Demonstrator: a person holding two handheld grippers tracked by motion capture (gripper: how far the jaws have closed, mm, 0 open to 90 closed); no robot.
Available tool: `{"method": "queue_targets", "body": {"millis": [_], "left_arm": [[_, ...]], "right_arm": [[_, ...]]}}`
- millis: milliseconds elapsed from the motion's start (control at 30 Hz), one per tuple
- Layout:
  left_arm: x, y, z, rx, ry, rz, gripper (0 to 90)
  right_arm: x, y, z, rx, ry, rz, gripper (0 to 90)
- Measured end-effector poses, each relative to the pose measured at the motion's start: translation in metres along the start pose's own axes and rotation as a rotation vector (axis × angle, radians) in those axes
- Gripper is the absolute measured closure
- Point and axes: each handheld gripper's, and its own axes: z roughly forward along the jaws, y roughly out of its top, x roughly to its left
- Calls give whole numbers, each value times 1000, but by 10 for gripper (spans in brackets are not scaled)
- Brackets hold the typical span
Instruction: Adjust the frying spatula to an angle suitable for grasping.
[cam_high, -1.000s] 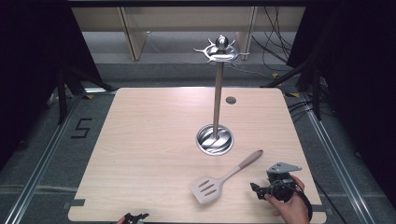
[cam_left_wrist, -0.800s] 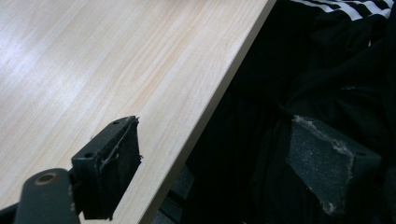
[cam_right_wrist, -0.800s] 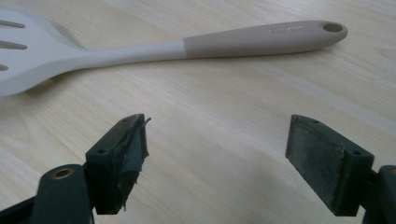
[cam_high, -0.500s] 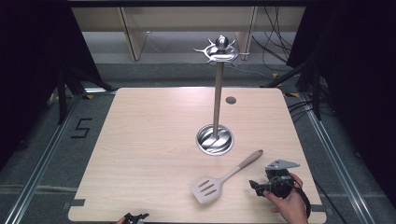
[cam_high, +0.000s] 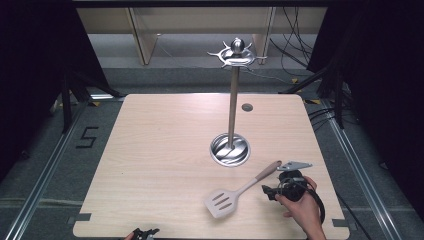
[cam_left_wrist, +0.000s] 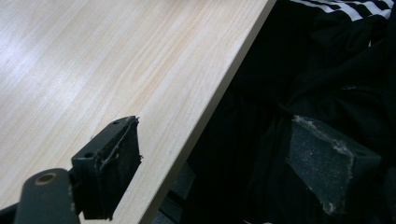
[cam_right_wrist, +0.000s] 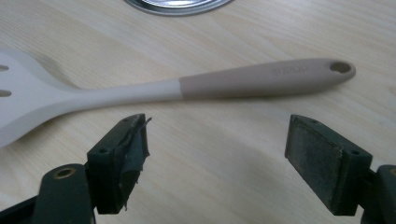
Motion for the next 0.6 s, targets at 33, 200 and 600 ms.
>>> {"method": "queue_targets", "body": {"millis": [33,200,600], "left_arm": [[0,0,0,-1,-1,-1,164],[0,0,0,-1,-2,-1,164],[0,0,-1,-2,-2,4,164]], "right_arm": [[2,3,1,9,-2,6,224],[6,13,12,35,-4,51,208],[1,24,28,68,-21,116,184]]}}
